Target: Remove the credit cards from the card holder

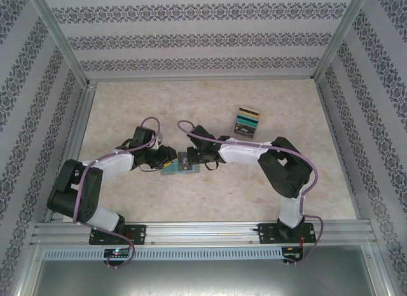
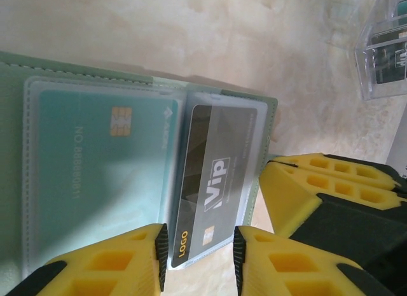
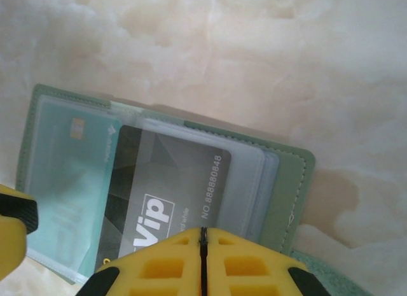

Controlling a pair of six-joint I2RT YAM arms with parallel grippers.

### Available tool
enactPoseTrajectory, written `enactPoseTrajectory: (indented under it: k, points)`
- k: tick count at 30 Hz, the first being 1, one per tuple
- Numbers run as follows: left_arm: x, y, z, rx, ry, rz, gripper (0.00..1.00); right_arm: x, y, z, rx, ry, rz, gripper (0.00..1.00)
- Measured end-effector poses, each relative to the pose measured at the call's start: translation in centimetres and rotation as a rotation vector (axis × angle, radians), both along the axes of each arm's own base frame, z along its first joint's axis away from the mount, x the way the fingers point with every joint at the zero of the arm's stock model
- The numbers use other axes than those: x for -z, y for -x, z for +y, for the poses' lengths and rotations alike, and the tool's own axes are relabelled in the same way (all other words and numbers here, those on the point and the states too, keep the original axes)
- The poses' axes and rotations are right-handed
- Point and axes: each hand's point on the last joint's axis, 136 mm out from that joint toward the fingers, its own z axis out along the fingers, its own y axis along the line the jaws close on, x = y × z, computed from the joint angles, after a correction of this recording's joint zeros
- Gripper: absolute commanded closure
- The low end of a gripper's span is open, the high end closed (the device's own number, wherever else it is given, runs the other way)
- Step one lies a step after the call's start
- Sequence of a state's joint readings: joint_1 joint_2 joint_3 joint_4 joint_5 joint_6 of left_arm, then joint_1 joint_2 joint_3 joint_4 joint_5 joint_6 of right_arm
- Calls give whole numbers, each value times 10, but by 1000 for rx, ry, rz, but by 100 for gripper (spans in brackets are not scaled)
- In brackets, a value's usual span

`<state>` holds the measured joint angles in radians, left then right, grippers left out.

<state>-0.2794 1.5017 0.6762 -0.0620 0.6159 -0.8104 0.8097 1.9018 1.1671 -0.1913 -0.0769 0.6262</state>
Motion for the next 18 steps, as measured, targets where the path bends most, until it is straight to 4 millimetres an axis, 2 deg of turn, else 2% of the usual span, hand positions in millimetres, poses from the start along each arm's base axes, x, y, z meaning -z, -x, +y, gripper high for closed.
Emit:
enactPoseTrajectory:
  k: [5,18]
  points:
    - [11,4,0,-4,-3,38,68,10,3,-1,-4,13,22,90]
    - [25,6,-4,3,23,70,76,12,12,10,-36,-1,32,90]
